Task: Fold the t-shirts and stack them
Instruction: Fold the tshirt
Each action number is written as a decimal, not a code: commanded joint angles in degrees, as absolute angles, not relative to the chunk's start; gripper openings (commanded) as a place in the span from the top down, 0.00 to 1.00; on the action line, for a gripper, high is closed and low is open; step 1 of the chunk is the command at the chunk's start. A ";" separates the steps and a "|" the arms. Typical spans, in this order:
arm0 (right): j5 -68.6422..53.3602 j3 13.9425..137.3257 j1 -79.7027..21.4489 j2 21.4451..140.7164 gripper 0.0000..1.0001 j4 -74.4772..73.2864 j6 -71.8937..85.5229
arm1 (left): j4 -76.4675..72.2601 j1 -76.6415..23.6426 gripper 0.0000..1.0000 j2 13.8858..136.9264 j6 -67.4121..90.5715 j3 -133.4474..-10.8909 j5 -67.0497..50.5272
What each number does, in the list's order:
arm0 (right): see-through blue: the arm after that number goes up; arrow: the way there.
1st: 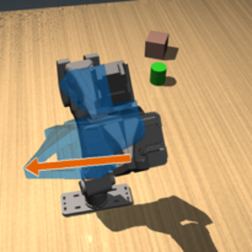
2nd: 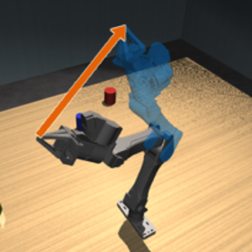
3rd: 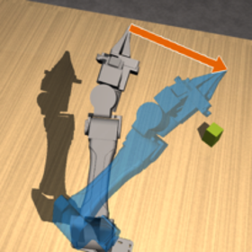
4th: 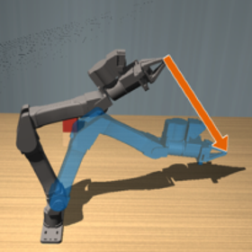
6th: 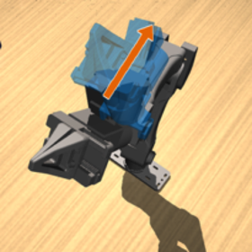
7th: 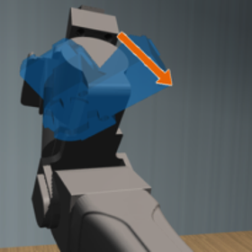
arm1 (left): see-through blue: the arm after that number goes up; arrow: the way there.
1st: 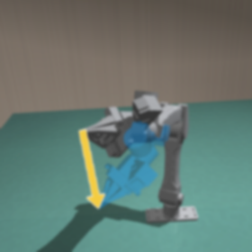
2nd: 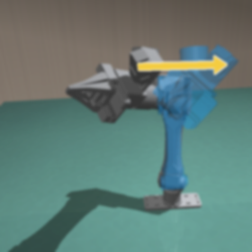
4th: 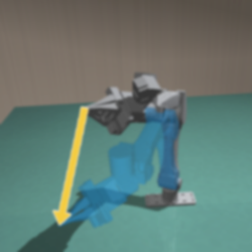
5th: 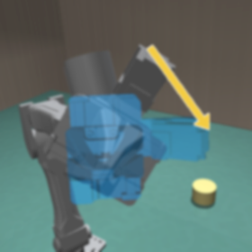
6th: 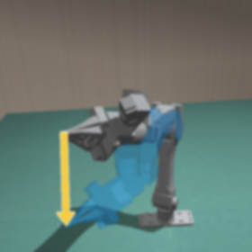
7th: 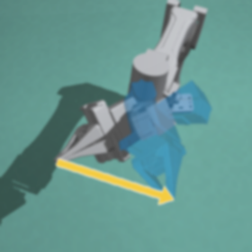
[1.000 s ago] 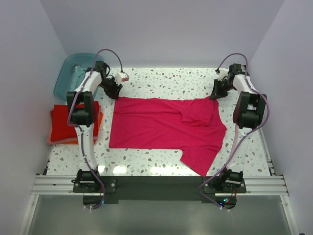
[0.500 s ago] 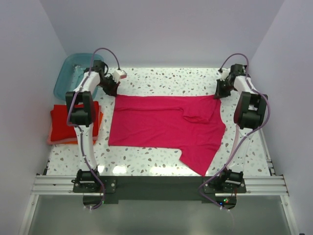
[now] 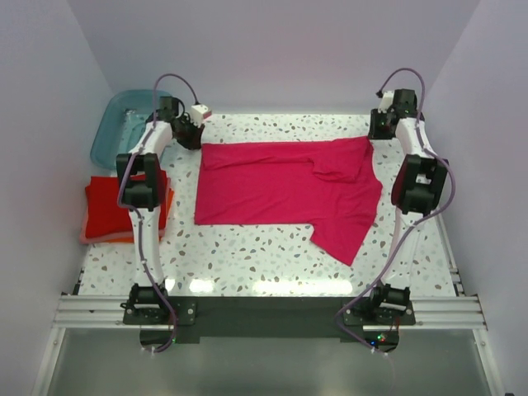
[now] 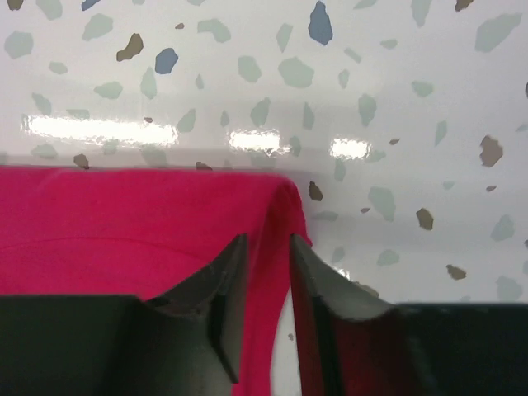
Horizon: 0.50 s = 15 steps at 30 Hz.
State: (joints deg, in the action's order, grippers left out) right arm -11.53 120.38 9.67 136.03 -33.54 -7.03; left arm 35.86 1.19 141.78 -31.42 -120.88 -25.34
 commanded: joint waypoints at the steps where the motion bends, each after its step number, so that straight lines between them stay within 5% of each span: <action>1: -10.28 125.85 9.58 137.02 0.66 -32.86 -7.56 | 32.52 1.67 0.72 142.12 -28.13 -124.01 -23.38; 2: -10.46 126.03 9.67 136.67 0.58 -33.48 -7.73 | 32.26 1.67 0.56 140.55 -27.86 -123.67 -23.29; 5: -11.07 124.47 9.67 132.04 0.39 -35.59 -9.49 | 31.55 1.93 0.42 137.12 -27.25 -121.03 -23.55; 15: -22.14 108.12 9.32 110.42 0.20 -60.68 -35.04 | 48.32 4.39 0.33 117.61 -38.39 -108.39 -39.01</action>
State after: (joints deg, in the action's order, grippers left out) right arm -16.75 111.44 9.65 119.04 -47.07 -22.02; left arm 39.88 4.03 125.69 -31.46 -111.33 -30.85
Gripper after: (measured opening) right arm 0.779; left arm 0.664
